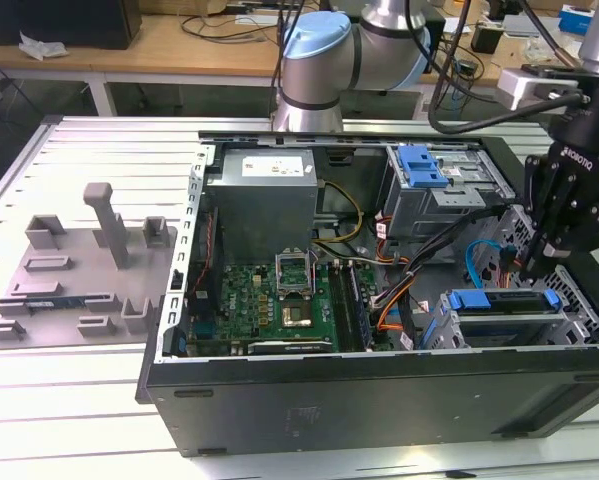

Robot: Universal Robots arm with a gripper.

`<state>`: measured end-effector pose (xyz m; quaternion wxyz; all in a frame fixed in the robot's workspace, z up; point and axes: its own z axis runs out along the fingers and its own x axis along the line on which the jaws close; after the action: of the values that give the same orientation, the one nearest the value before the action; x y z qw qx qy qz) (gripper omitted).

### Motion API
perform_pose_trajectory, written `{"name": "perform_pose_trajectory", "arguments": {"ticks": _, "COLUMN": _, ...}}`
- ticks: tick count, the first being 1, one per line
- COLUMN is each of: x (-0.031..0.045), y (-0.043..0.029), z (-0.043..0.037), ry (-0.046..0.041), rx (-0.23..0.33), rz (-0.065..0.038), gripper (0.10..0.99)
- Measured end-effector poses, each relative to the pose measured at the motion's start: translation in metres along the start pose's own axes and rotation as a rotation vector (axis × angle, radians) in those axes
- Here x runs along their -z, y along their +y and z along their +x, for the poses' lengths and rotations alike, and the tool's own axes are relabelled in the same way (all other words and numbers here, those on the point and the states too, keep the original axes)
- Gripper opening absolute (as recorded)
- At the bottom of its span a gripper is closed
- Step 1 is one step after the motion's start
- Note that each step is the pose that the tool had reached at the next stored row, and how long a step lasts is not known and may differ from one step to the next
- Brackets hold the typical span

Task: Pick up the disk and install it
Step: 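Insert the first disk wire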

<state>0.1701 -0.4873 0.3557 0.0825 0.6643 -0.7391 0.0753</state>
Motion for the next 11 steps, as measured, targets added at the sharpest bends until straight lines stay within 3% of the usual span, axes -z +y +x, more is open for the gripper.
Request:
{"name": "perform_pose_trajectory", "arguments": {"ticks": 5, "x": -0.0023, "y": -0.0011, "z": 0.0101, "ry": -0.0476, "rx": 0.003, "rz": -0.004, "gripper": 0.165}}
{"name": "perform_pose_trajectory", "arguments": {"ticks": 7, "x": -0.0034, "y": -0.0017, "z": 0.0152, "ry": -0.0587, "rx": 0.004, "rz": -0.006, "gripper": 0.165}}
{"name": "perform_pose_trajectory", "arguments": {"ticks": 11, "x": -0.0046, "y": -0.0023, "z": 0.0204, "ry": -0.0631, "rx": 0.004, "rz": -0.006, "gripper": 0.165}}
